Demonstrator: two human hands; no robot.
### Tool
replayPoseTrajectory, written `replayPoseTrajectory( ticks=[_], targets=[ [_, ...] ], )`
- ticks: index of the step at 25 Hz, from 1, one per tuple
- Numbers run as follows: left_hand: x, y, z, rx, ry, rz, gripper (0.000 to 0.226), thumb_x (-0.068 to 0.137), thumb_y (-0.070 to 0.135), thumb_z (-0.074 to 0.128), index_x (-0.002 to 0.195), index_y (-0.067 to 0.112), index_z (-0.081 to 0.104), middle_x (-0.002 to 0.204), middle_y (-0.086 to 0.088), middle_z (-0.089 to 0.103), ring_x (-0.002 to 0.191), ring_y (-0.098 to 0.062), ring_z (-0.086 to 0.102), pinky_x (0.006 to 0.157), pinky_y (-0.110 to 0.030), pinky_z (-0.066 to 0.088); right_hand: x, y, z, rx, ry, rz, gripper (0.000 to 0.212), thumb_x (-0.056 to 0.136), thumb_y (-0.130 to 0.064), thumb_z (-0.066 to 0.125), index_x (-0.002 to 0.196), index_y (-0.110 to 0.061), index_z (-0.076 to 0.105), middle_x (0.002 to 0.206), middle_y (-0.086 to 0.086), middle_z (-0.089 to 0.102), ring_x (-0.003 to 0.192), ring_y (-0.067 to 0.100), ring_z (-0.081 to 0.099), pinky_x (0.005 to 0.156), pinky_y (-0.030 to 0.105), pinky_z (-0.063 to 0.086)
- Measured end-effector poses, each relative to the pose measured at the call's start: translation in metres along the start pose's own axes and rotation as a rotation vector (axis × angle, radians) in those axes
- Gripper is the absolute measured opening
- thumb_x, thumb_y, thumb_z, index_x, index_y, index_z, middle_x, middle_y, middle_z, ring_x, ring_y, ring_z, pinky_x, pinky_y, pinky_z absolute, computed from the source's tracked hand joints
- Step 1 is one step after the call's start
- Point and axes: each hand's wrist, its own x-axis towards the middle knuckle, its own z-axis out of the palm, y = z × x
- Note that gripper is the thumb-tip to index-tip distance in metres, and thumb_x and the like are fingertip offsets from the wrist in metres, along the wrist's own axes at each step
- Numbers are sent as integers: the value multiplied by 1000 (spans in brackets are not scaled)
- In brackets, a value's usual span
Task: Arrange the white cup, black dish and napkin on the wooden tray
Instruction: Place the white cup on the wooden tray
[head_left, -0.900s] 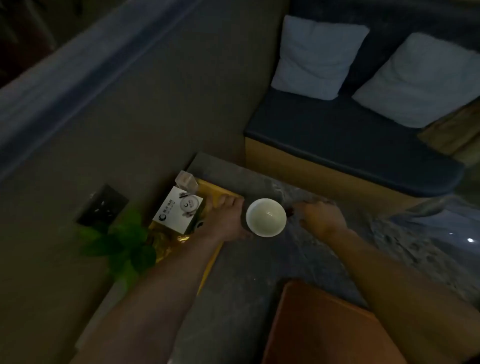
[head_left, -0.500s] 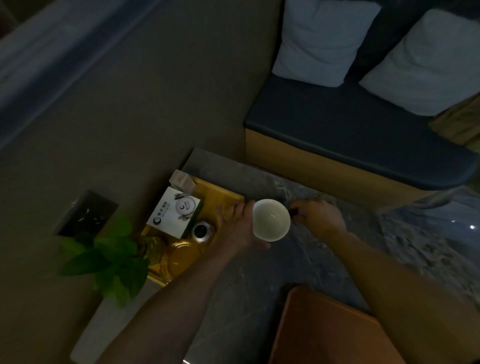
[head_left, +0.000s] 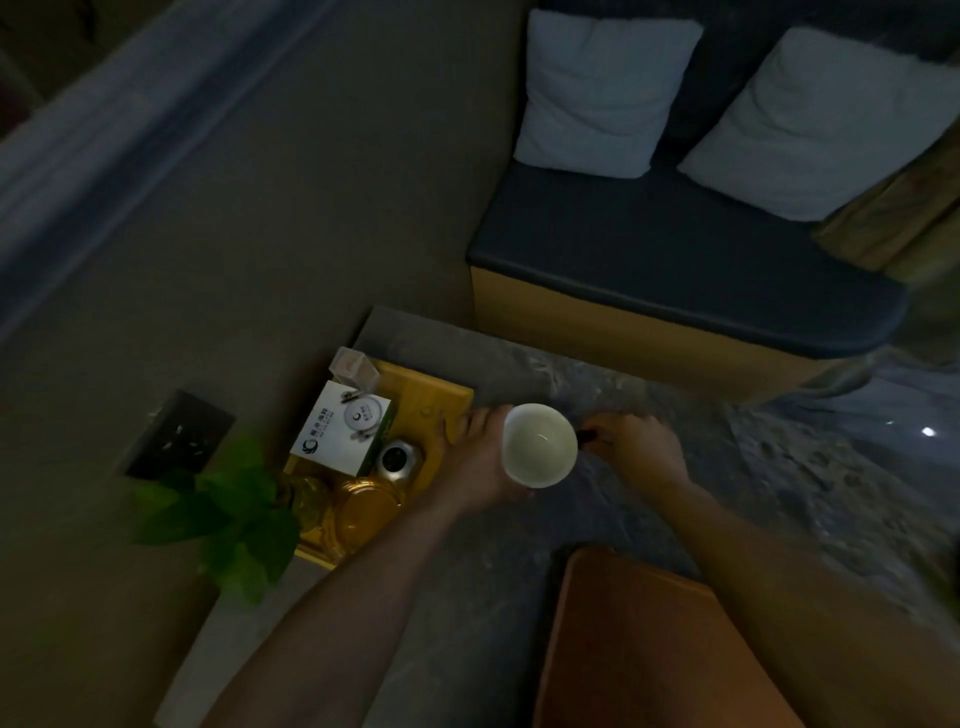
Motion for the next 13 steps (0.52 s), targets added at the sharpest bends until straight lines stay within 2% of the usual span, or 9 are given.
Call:
replayPoseTrajectory(
  ticks=[2,4,7,10,13],
  targets=[
    [-12,9,-4,46,-10,27,98,60,56,78,140,36,26,143,2,39,137,-23,31,112,-53,19,-18,1,1,19,18,6,17,90,-31,64,107,-32,68,105,-5,71,97,18,63,82,40,54],
    [-25,18,-4,73,-4,73,91,64,60,73,140,35,30,141,2,43,135,-22,37,112,-53,28,-41,5,2,73,36,32,16,88,-30,66,104,-32,69,104,-6,71,97,17,62,81,38,53],
    [-46,26,2,25,-84,95,96,60,65,75,140,42,28,144,7,43,136,-18,39,109,-53,35,-81,12,6,148,57,49,18,87,-26,68,104,-31,69,105,-5,70,100,19,60,83,41,52],
    [-63,35,14,43,-145,114,100,53,73,73,138,46,29,143,12,44,136,-16,39,108,-57,35,-124,16,10,197,133,59,15,83,-29,72,98,-32,70,101,-5,70,98,22,58,77,38,48],
    [-77,41,30,72,-205,142,102,52,73,75,139,47,29,143,15,44,135,-14,39,108,-57,33,-158,20,21,214,128,97,14,85,-35,68,99,-36,71,103,-5,71,100,21,57,84,40,48]
  ],
)
